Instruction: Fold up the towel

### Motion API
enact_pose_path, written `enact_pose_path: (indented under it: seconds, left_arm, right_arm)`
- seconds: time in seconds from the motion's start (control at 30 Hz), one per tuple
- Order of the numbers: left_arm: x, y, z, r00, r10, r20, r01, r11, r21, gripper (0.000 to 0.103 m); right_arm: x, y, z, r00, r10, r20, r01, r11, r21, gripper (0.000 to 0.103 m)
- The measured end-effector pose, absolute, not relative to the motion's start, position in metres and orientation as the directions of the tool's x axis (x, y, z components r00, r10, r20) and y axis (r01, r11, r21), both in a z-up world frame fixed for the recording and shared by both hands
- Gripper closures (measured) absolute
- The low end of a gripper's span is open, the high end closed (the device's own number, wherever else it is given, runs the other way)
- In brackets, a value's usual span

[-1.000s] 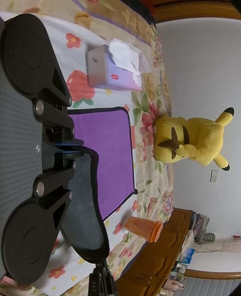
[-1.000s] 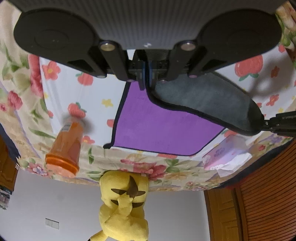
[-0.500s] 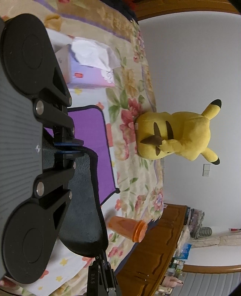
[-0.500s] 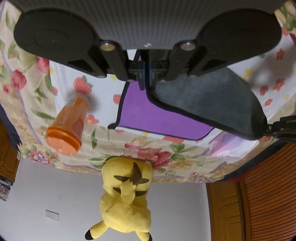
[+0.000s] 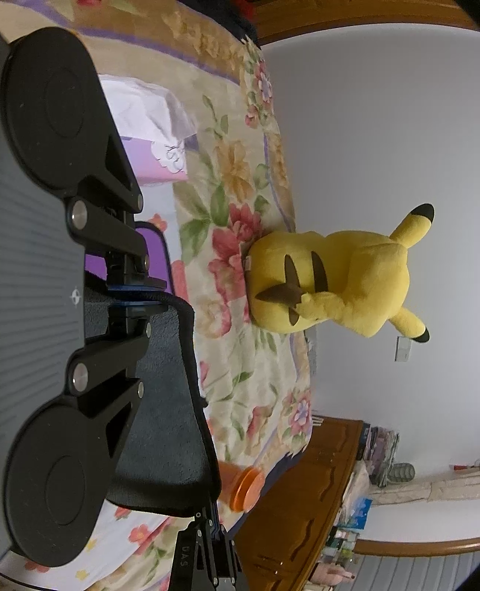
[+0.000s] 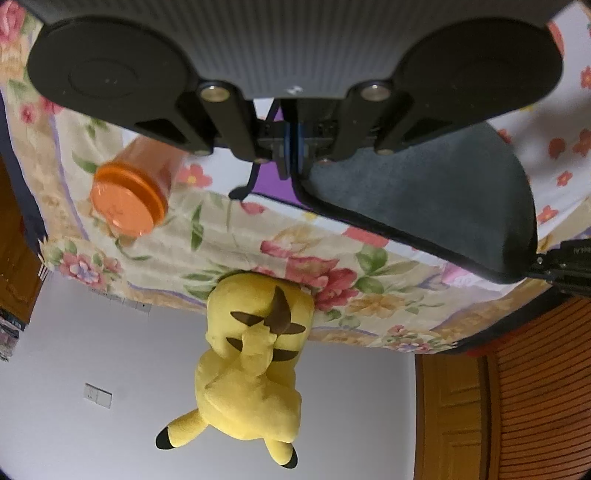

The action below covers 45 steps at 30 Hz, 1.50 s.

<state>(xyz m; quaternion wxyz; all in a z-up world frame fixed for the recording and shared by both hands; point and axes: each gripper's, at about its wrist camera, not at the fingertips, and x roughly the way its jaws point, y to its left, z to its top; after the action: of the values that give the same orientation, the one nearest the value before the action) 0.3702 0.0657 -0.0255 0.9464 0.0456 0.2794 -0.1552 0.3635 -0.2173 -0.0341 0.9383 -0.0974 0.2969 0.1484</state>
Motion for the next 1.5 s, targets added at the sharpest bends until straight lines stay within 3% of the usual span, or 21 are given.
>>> enact_pose_path:
  seconds: [0.83,1.5]
  left_arm:
    - [0.448,0.070,-0.061,0.797,-0.225,-0.561,0.280,0.960,0.012,0.095]
    - [0.491,0.071,-0.114,0.731,-0.171,-0.661,0.255,0.966,0.032,0.094]
  right_arm:
    - [0.430,-0.206,-0.064,0.807,0.181,-0.562,-0.306,0.942,-0.137,0.099]
    - [0.465,-0.194,-0.114,0.762,0.088,-0.641,-0.268,0.945,-0.188,0.098]
